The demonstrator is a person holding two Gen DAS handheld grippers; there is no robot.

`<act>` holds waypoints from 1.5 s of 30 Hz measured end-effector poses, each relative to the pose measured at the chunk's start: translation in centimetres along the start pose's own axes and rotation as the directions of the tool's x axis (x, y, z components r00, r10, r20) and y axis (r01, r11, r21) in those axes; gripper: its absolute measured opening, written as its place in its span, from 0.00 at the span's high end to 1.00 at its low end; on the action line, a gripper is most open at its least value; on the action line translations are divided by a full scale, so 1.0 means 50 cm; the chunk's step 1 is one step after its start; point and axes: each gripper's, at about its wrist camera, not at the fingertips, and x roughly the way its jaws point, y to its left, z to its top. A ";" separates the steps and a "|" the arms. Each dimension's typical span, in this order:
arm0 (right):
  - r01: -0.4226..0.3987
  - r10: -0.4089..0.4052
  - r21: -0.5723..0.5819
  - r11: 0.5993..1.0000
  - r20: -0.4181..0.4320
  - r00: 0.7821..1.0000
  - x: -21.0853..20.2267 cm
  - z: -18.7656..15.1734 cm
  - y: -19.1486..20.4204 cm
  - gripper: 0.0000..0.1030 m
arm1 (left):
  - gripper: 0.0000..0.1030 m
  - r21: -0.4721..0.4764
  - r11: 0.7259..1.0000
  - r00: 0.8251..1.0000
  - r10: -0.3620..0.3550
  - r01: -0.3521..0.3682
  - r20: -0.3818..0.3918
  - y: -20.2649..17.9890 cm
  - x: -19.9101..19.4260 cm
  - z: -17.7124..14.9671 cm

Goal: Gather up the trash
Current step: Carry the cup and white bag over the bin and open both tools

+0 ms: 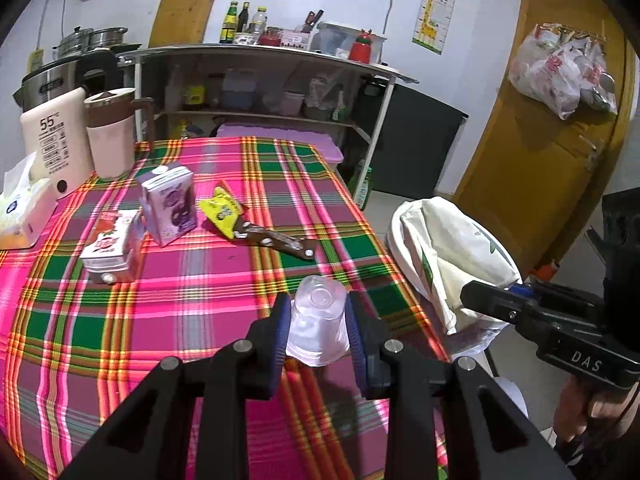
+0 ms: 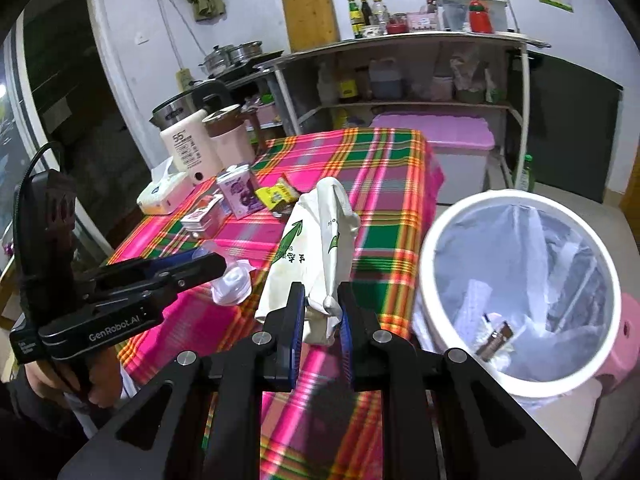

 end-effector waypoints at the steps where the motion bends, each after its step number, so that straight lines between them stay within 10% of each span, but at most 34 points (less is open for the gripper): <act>1: 0.007 -0.007 0.005 1.000 0.003 1.000 -0.004 -0.001 -0.006 0.83 | 0.72 0.003 1.000 1.000 -0.004 0.004 -0.001 -0.005 0.001 0.001; 45: 0.272 -0.270 0.221 0.937 -0.039 0.962 -0.065 -0.052 -0.265 0.83 | 0.72 0.172 0.960 0.973 -0.205 0.221 -0.107 -0.243 0.194 0.072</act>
